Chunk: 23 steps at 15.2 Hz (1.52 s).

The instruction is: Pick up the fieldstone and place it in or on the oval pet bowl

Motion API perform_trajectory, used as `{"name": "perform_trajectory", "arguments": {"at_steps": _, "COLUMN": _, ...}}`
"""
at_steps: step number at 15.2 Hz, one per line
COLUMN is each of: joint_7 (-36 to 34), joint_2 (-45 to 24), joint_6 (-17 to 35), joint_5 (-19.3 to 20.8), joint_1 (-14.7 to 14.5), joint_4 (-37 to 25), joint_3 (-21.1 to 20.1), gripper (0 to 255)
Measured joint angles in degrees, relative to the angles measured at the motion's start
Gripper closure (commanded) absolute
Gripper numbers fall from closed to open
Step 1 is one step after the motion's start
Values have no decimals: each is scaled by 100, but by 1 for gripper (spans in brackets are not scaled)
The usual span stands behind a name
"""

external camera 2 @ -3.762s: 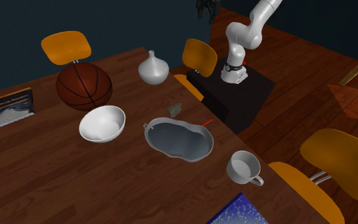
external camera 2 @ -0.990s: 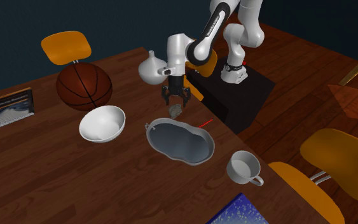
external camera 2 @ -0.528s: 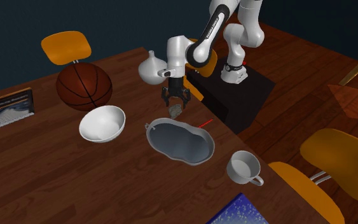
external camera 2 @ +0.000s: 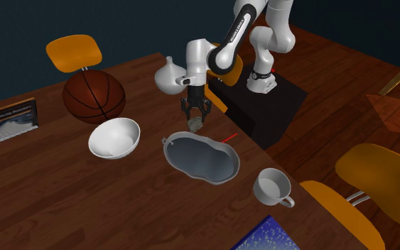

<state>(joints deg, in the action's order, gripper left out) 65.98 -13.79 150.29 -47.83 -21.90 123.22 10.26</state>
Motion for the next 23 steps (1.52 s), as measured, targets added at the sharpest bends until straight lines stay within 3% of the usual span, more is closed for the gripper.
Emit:
{"name": "perform_trajectory", "arguments": {"at_steps": 5, "joint_7": -80, "joint_2": 49, "joint_6": -47, "joint_5": 80, "joint_1": -22, "joint_4": 9, "joint_3": 20, "gripper": 255}}
{"name": "perform_trajectory", "arguments": {"at_steps": 23, "joint_7": -1290, "joint_2": 877, "joint_6": -914, "joint_5": 1288, "joint_1": -152, "joint_4": -268, "joint_3": 290, "gripper": 255}}
